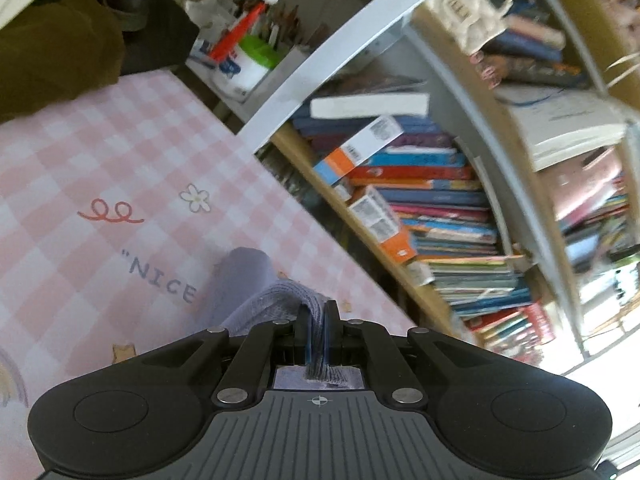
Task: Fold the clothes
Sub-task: 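Fold the hem up over the body toward the collar with both grippers, then lay the hem down on the body and open both grippers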
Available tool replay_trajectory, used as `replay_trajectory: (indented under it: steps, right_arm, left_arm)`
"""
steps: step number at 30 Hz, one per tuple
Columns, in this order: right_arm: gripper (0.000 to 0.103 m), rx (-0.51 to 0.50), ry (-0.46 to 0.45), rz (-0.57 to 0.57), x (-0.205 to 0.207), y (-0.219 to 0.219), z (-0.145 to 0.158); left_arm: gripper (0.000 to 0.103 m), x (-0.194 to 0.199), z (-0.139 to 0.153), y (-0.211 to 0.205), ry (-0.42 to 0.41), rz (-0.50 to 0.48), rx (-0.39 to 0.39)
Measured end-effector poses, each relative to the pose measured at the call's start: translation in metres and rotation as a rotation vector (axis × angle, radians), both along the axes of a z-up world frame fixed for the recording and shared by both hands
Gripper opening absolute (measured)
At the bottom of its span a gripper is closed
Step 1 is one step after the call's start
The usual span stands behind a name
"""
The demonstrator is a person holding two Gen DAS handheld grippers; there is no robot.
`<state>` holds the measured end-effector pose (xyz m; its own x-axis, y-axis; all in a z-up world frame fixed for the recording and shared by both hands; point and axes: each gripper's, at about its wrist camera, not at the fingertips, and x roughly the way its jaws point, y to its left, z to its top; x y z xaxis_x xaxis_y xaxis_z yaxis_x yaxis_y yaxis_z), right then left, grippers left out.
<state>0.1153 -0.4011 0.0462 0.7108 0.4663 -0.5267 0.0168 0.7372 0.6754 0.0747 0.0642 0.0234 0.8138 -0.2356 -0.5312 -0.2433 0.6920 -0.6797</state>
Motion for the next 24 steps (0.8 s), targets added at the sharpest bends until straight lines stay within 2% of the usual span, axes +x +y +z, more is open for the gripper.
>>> replay_trajectory:
  steps: [8,9,12,14,17,20,24]
  right_arm:
    - [0.010,-0.123,0.098,-0.083,0.035,0.018,-0.032]
    - [0.012,-0.133,0.105,-0.096,0.038,0.019,-0.035]
    - [0.032,-0.197,0.085,-0.141,0.042,0.019,-0.033]
    - [0.032,-0.257,0.046,-0.134,0.043,0.018,-0.026]
    - [0.033,-0.364,-0.013,-0.099,0.044,0.017,-0.017]
    - [0.034,-0.462,-0.032,-0.017,0.050,0.031,-0.023]
    - [0.043,-0.594,-0.057,0.093,0.059,0.051,-0.031]
  left_arm:
    - [0.007,0.050,-0.027,-0.006,0.087,-0.066,0.096]
    - [0.011,0.054,-0.029,-0.008,0.093,-0.077,0.112]
    - [0.016,0.060,-0.025,-0.006,0.043,-0.138,0.126]
    - [0.019,0.059,-0.019,-0.001,-0.012,-0.179,0.122]
    - [0.024,0.048,-0.005,0.000,-0.080,-0.183,0.239]
    - [0.024,0.038,0.004,0.000,-0.130,-0.187,0.346]
    - [0.024,0.049,-0.007,-0.013,-0.046,-0.271,0.501]
